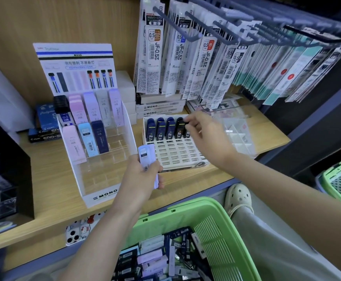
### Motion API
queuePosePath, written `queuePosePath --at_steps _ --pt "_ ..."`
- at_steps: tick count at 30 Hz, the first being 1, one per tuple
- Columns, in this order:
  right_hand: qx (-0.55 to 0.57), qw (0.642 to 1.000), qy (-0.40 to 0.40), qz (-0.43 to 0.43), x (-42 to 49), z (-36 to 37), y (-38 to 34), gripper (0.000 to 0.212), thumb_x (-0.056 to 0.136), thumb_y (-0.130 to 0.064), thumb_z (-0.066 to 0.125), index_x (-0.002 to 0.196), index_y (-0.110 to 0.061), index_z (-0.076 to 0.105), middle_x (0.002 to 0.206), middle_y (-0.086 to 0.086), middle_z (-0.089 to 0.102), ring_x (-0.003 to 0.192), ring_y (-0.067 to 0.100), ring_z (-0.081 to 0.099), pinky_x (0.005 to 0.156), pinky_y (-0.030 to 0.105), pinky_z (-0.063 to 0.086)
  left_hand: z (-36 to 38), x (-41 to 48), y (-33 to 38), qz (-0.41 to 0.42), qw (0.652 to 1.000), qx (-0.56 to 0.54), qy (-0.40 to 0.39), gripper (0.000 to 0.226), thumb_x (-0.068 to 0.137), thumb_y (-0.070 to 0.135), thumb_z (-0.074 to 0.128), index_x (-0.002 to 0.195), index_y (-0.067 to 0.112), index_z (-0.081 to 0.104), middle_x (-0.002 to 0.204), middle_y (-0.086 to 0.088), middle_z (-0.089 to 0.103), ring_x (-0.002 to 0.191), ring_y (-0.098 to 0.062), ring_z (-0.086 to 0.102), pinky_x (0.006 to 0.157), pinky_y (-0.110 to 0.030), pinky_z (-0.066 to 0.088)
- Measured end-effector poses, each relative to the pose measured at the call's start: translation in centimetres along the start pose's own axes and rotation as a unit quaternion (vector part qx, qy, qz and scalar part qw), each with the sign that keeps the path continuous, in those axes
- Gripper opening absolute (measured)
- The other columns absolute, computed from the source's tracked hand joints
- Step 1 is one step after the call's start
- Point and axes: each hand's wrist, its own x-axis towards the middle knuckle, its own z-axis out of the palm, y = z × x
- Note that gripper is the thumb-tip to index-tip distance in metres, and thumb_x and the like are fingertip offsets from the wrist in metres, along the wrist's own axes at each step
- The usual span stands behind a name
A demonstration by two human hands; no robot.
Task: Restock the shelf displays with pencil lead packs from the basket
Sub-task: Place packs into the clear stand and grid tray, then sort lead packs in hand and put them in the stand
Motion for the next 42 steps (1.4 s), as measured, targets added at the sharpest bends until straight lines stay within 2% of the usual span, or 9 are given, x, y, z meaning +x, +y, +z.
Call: queuePosePath --at_steps 8,14,18,21,24,29,33,37,42 --pt "0.256 0.939 -0.205 0.107 -2.9 0.1 -4.3 0.011 0.093 -0.013 0.055 0.102 -0.011 0.062 0.078 -0.001 0.061 0.055 0.000 0.057 0.056 0.013 0.048 0.0 -0.6 0.0 0.024 0.998 0.033 -0.056 0.020 0.100 0.018 0.043 0.116 0.019 0.054 0.082 0.001 0.056 0.059 -0.006 0.055 0.050 -0.014 0.048" --pt "0.324 0.917 -0.176 0.152 -3.2 -0.9 -5.2 0.010 0.090 -0.002 0.058 0.090 -0.011 0.059 0.072 0.002 0.060 0.058 0.004 0.063 0.062 0.016 0.055 -0.6 -0.8 -0.1 0.001 0.999 0.009 -0.040 0.017 0.101 0.020 0.040 0.106 0.021 0.055 0.082 0.000 0.061 0.053 -0.008 0.058 0.058 -0.024 0.053" --pt "0.352 0.920 -0.116 0.130 -3.3 -1.4 -5.4 0.015 0.092 0.000 0.051 0.095 -0.013 0.060 0.081 0.003 0.060 0.066 0.003 0.065 0.067 0.015 0.054 -1.3 -0.9 0.1 -0.043 0.997 -0.057 -0.009 0.014 0.101 0.023 0.040 0.099 0.019 0.054 0.081 -0.004 0.064 0.046 -0.012 0.051 0.046 -0.024 0.043" --pt "0.331 0.939 -0.080 0.055 -4.2 -1.4 -5.6 0.020 0.092 -0.003 0.055 0.091 -0.021 0.062 0.085 -0.007 0.064 0.082 0.006 0.066 0.077 0.022 0.055 -2.1 -0.8 0.3 -0.067 0.991 -0.111 0.020 0.013 0.101 0.023 0.042 0.096 0.018 0.053 0.071 -0.004 0.063 0.041 -0.010 0.043 0.040 -0.020 0.033" --pt "0.228 0.965 -0.035 -0.123 -5.8 -1.1 -6.1 0.025 0.086 0.000 0.063 0.089 -0.025 0.064 0.091 -0.009 0.063 0.089 0.005 0.062 0.078 0.022 0.053 -2.7 -1.0 0.9 -0.074 0.983 -0.170 0.006 0.013 0.100 0.022 0.044 0.099 0.017 0.056 0.060 -0.001 0.061 0.039 -0.008 0.039 0.035 -0.016 0.030" --pt "0.082 0.946 -0.046 -0.311 -7.7 0.5 -6.1 0.013 0.089 -0.012 0.058 0.097 -0.012 0.068 0.104 -0.002 0.055 0.090 0.010 0.060 0.075 0.029 0.052 -3.8 -1.4 1.5 -0.043 0.976 -0.215 0.004 0.011 0.095 0.018 0.053 0.095 0.008 0.058 0.062 -0.002 0.062 0.041 -0.008 0.039 0.040 -0.016 0.031" --pt "0.057 0.959 -0.076 -0.266 -8.1 1.4 -6.0 0.018 0.090 -0.007 0.057 0.103 -0.015 0.066 0.109 -0.008 0.051 0.092 0.008 0.059 0.078 0.029 0.051 -4.9 -1.7 1.2 0.021 0.987 -0.157 0.035 0.009 0.094 0.016 0.056 0.090 0.009 0.061 0.057 -0.002 0.048 0.044 -0.007 0.037 0.051 -0.022 0.031" --pt "0.169 0.969 -0.155 -0.093 -8.5 1.6 -7.4 0.032 0.091 -0.008 0.057 0.115 -0.028 0.051 0.113 -0.011 0.057 0.104 0.001 0.058 0.091 0.021 0.048 -5.7 -2.0 1.1 0.085 0.993 -0.070 0.050 0.004 0.092 0.017 0.059 0.093 0.015 0.056 0.053 0.007 0.044 0.044 -0.005 0.039 0.049 -0.019 0.035" --pt "0.226 0.956 -0.189 -0.008 -7.6 2.3 -9.5 0.047 0.085 -0.016 0.067 0.114 -0.041 0.040 0.105 -0.016 0.055 0.084 -0.001 0.061 0.075 0.014 0.049 -6.3 -2.6 0.8 0.113 0.993 0.001 0.019 0.005 0.089 0.016 0.063 0.092 0.018 0.059 0.044 0.018 0.049 0.041 0.001 0.044 0.042 -0.010 0.032"
